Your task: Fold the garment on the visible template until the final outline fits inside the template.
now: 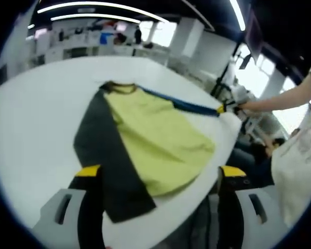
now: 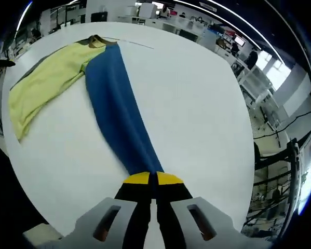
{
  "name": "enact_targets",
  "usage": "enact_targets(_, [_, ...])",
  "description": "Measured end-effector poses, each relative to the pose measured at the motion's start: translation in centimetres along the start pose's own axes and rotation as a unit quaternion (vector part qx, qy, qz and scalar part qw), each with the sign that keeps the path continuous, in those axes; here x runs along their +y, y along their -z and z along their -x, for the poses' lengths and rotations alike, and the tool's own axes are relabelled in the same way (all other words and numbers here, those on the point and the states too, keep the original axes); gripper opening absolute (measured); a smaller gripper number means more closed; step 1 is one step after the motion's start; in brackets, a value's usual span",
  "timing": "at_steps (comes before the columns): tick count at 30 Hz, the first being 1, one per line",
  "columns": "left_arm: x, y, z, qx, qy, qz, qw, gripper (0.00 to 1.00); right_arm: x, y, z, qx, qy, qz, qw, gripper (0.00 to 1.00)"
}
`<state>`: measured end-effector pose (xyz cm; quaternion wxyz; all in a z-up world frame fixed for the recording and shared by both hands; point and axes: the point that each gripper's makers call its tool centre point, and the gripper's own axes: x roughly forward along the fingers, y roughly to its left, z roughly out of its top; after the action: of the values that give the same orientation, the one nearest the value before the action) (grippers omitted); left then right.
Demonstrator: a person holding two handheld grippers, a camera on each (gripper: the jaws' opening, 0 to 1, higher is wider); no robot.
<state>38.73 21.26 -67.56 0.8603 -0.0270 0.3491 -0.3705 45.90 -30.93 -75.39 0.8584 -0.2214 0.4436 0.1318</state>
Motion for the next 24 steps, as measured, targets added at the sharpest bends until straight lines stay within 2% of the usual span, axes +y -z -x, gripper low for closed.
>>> enact_targets(9, [-0.8, -1.0, -0.2, 0.002, 0.01, -0.011, 0.9999, 0.89, -1.2, -1.3, 0.6, 0.001, -0.003, -0.005, 1.0, 0.03])
enact_targets(13, [-1.2, -0.7, -0.4, 0.006, 0.012, -0.009, 0.9999, 0.9, -1.2, -0.9, 0.6, 0.006, -0.006, -0.005, 0.9999, 0.03])
enact_targets(17, [-1.6, -0.3, -0.5, 0.015, 0.015, -0.009, 0.9997, 0.91, -1.4, -0.4, 0.5, 0.007, -0.006, -0.028, 0.9996, 0.03])
enact_targets(18, [-1.8, -0.2, -0.5, 0.018, 0.017, -0.009, 0.9997, 0.91, -1.2, -0.4, 0.5, 0.004, -0.011, -0.035, 0.9993, 0.03])
enact_targets(22, [-1.8, -0.1, -0.8, 0.021, 0.019, -0.006, 0.9996, 0.91, 0.0, 0.5, 0.4, 0.008, -0.03, -0.018, 0.9993, 0.03])
enact_targets(24, [-1.9, -0.1, -1.0, 0.023, 0.02, -0.005, 0.9995, 0.91, 0.1, 0.7, 0.3, 0.005, -0.035, -0.027, 0.999, 0.03])
